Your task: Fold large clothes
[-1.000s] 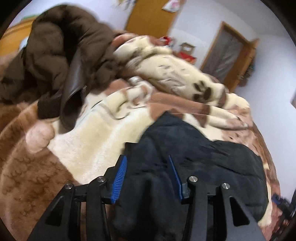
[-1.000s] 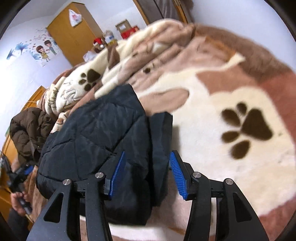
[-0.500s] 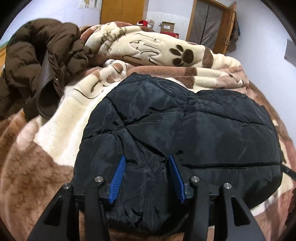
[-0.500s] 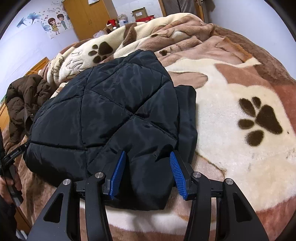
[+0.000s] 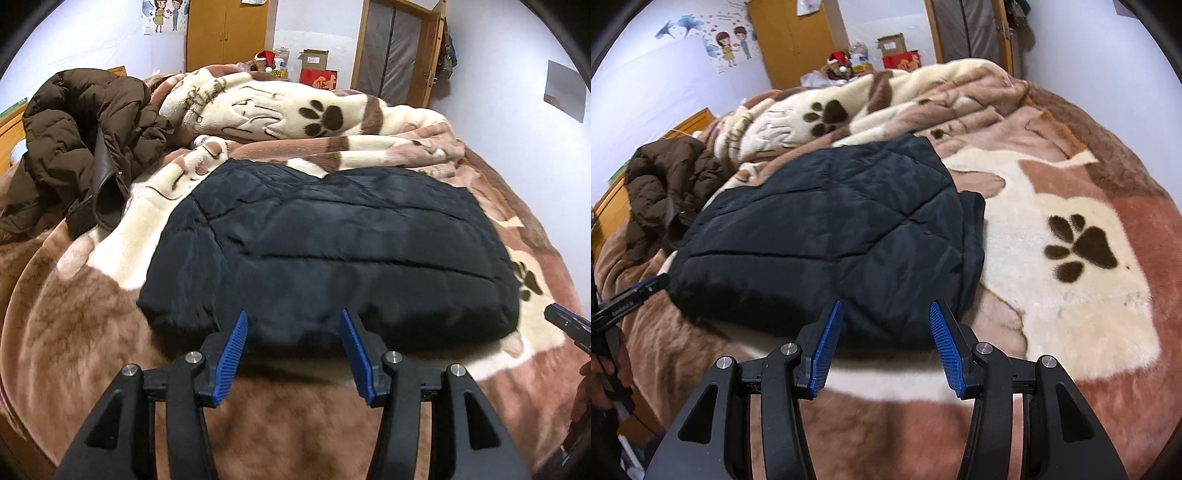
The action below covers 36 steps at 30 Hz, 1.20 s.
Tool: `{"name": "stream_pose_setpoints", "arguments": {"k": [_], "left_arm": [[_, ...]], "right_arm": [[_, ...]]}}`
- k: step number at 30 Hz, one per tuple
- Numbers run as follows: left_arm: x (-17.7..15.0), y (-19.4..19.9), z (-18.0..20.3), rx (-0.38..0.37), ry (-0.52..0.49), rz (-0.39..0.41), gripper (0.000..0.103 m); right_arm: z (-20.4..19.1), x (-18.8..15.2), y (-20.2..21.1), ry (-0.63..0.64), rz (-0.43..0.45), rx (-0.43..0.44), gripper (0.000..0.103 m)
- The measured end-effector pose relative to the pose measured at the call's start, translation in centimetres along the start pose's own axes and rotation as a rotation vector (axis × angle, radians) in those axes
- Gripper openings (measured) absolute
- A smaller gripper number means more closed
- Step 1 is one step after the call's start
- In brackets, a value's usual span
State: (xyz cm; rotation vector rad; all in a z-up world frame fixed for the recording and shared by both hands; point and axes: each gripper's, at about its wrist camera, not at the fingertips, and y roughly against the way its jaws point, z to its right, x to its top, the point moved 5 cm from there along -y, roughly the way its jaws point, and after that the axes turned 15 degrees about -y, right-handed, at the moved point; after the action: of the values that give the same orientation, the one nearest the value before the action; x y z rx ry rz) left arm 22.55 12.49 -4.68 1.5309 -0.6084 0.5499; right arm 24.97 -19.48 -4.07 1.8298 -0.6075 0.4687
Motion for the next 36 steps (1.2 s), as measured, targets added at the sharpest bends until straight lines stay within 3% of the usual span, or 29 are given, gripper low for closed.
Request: {"name": "stream_pose_setpoints", "arguments": {"k": [18, 25, 36], "left_arm": [[-7.3, 12.2, 8.3, -0.048, -0.023, 0.019, 0.060], [-8.6, 13.7, 9.5, -0.072, -0.030, 0.025, 0.060], [-9.0, 14.3, 9.7, -0.051, -0.037, 0.032, 0.060]], "right_arm": [[-3.7, -9.9, 11.1, 0.128, 0.036, 0.013, 0.051], [-4.3, -11.6, 12.3, 0.159, 0.043, 0.012, 0.051], [-5.1, -12.1, 12.8, 0.178, 0.043, 0.018, 0.051]]}}
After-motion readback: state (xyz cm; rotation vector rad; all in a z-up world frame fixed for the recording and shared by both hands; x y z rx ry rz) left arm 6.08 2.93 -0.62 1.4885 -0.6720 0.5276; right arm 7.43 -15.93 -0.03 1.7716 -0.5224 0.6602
